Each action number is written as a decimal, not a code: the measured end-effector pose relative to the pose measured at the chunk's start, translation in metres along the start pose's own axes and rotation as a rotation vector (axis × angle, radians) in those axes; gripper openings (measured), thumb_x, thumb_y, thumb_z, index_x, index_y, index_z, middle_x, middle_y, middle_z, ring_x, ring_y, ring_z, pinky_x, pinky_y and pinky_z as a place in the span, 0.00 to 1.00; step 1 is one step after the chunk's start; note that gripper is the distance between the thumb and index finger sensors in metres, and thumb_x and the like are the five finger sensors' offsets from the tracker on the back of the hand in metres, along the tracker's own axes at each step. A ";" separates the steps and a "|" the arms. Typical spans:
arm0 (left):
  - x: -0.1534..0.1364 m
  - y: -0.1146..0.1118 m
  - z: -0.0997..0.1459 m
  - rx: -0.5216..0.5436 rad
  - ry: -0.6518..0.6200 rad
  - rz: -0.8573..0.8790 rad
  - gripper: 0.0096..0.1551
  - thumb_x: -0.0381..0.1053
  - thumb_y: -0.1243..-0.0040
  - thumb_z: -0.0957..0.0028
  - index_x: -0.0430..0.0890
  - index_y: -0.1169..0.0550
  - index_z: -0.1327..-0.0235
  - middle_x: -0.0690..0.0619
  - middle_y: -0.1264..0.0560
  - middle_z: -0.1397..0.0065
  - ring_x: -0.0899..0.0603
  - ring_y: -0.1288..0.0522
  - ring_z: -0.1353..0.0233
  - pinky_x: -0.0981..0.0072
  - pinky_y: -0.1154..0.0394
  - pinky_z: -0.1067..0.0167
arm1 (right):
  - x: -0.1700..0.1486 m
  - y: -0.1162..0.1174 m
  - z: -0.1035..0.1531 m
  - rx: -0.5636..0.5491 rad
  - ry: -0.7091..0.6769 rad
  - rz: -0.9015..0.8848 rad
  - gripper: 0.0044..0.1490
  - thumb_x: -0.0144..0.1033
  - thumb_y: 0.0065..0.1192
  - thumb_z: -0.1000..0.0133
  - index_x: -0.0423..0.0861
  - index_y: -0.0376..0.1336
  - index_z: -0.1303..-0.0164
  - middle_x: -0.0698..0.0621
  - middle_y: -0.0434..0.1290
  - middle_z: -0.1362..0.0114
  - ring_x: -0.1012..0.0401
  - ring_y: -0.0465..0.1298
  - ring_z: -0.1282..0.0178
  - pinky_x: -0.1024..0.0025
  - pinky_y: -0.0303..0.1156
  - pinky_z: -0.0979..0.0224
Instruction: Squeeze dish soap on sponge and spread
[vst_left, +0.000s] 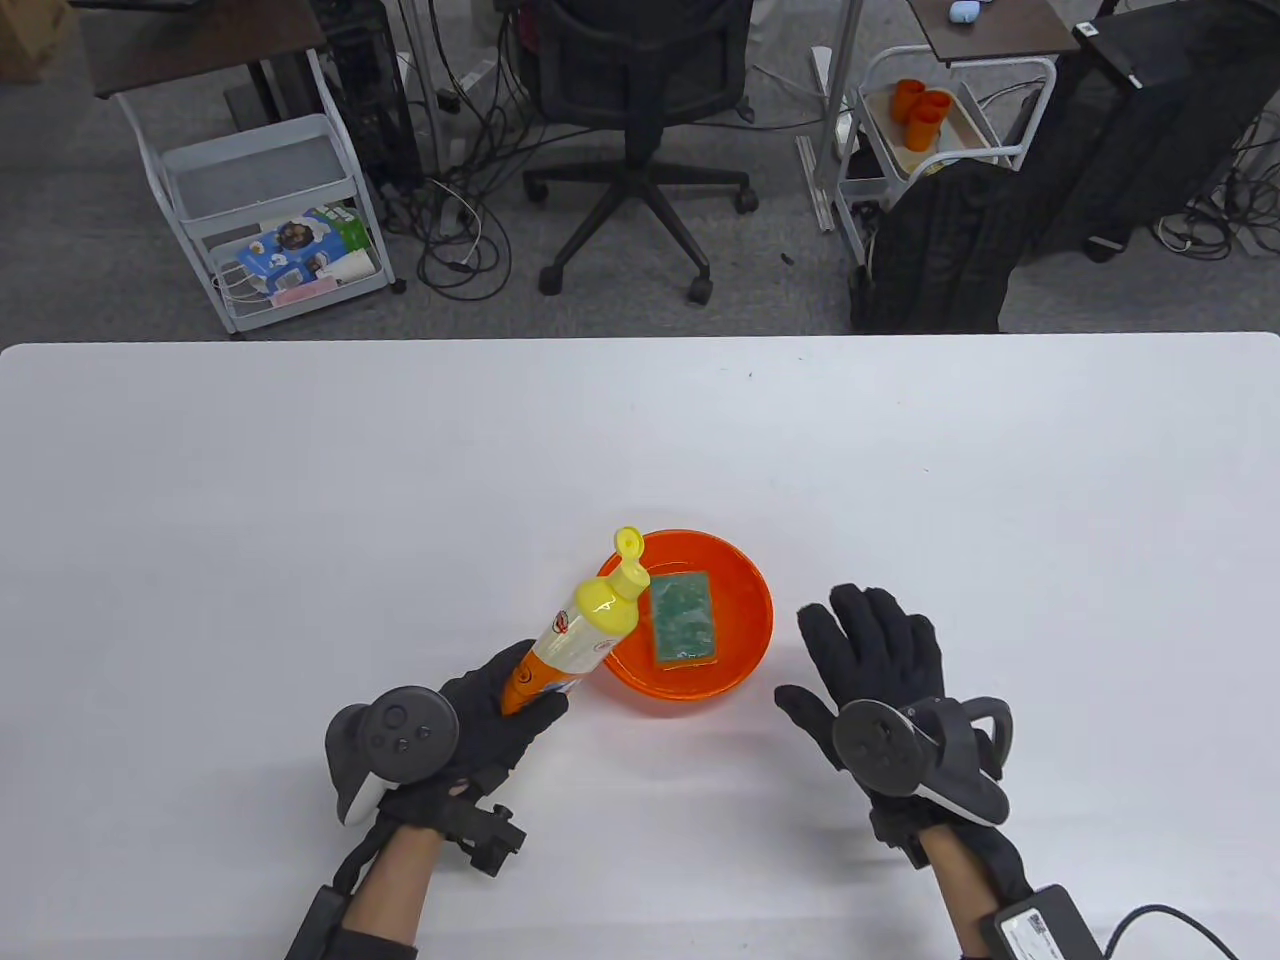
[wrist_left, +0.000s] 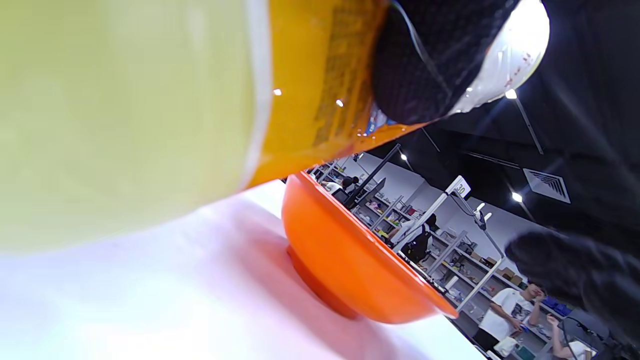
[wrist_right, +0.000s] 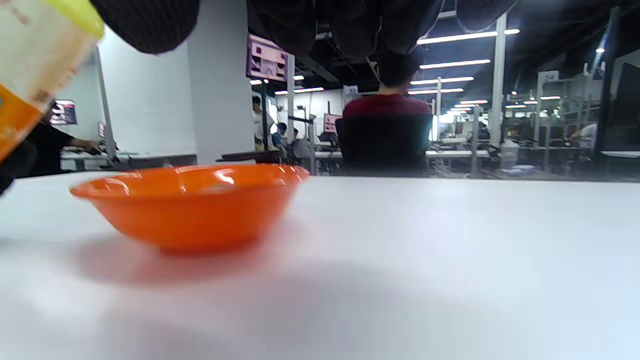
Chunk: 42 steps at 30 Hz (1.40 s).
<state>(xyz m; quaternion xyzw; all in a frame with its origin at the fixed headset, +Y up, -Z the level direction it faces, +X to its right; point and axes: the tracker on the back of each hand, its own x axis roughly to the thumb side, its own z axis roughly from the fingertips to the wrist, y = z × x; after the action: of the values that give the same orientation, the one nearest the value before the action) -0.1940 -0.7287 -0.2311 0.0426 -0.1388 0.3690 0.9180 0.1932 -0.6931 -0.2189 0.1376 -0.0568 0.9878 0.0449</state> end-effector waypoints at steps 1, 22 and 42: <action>0.001 0.000 0.000 0.002 0.003 -0.005 0.34 0.58 0.28 0.48 0.47 0.25 0.31 0.43 0.15 0.34 0.35 0.12 0.38 0.32 0.26 0.33 | -0.007 0.005 0.003 0.024 0.020 -0.005 0.51 0.66 0.45 0.37 0.47 0.46 0.10 0.35 0.45 0.06 0.34 0.47 0.10 0.30 0.46 0.14; 0.039 0.008 -0.080 -0.073 -0.025 -0.679 0.34 0.60 0.27 0.49 0.54 0.26 0.30 0.49 0.17 0.30 0.38 0.14 0.32 0.34 0.28 0.27 | -0.040 0.029 0.014 0.049 0.168 -0.126 0.51 0.64 0.47 0.37 0.47 0.43 0.10 0.34 0.38 0.07 0.33 0.37 0.10 0.30 0.38 0.15; 0.058 -0.006 -0.107 -0.120 -0.071 -0.912 0.33 0.60 0.26 0.53 0.54 0.22 0.34 0.51 0.14 0.34 0.41 0.12 0.35 0.37 0.25 0.28 | -0.038 0.030 0.013 0.058 0.168 -0.114 0.50 0.63 0.47 0.36 0.47 0.44 0.10 0.34 0.38 0.07 0.33 0.38 0.10 0.30 0.38 0.15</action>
<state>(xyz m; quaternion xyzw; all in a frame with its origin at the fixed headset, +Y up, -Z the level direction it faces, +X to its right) -0.1257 -0.6749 -0.3168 0.0586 -0.1587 -0.0831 0.9821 0.2298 -0.7267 -0.2200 0.0585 -0.0163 0.9930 0.1015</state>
